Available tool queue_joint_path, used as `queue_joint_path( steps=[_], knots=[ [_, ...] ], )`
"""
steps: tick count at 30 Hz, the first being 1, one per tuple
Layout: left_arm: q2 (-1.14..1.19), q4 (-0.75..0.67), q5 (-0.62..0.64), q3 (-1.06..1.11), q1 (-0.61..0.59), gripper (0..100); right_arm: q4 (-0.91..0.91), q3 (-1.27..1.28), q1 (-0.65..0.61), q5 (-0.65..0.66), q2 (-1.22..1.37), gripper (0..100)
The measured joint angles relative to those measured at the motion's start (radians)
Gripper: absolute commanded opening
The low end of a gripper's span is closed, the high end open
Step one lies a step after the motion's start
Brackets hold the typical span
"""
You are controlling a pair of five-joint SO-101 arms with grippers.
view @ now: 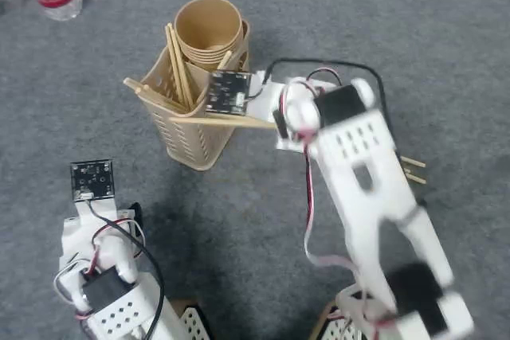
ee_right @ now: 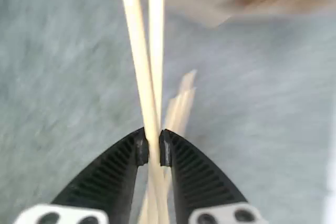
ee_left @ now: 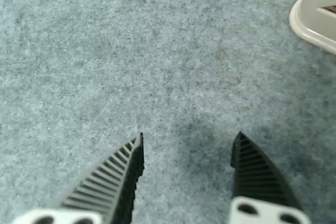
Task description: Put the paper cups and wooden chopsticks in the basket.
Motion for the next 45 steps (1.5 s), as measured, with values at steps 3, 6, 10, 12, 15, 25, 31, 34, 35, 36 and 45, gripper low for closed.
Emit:
queue_joint_path(
  steps=[3,6,10,12,15,25,31,34,35,36,45],
  knots=[
    [0.000,0.000,0.000,0.000,0.002,26,-0.115,-0.005,-0.041,-0.120,-0.061,0.7],
    [0.000,0.000,0.000,0.000,0.002,26,-0.324,0.023,-0.060,-0.287,-0.068,0.7],
    [0.000,0.000,0.000,0.000,0.000,26,-0.657,0.124,-0.072,-0.519,-0.081,0.7],
    [0.000,0.000,0.000,0.000,0.000,26,-0.724,0.137,-0.092,-0.535,-0.084,0.7],
    [0.000,0.000,0.000,0.000,0.002,26,-0.687,0.144,-0.106,-0.534,-0.115,0.7],
    [0.000,0.000,0.000,0.000,0.002,26,-0.660,0.402,-0.038,-0.534,-0.253,0.7],
    [0.000,0.000,0.000,0.000,0.003,26,-0.740,0.583,-0.008,-0.534,-0.304,0.7],
    [0.000,0.000,0.000,0.000,0.029,26,-0.743,0.643,-0.006,-0.534,-0.347,0.7],
    [0.000,0.000,0.000,0.000,0.031,26,-0.743,0.666,-0.005,-0.534,-0.364,0.7],
    [0.000,0.000,0.000,0.000,0.031,26,-0.743,0.687,0.005,-0.534,-0.379,0.7],
    [0.000,0.000,0.000,0.000,0.031,26,-0.746,0.913,0.204,-0.446,-0.470,0.7]
  ],
)
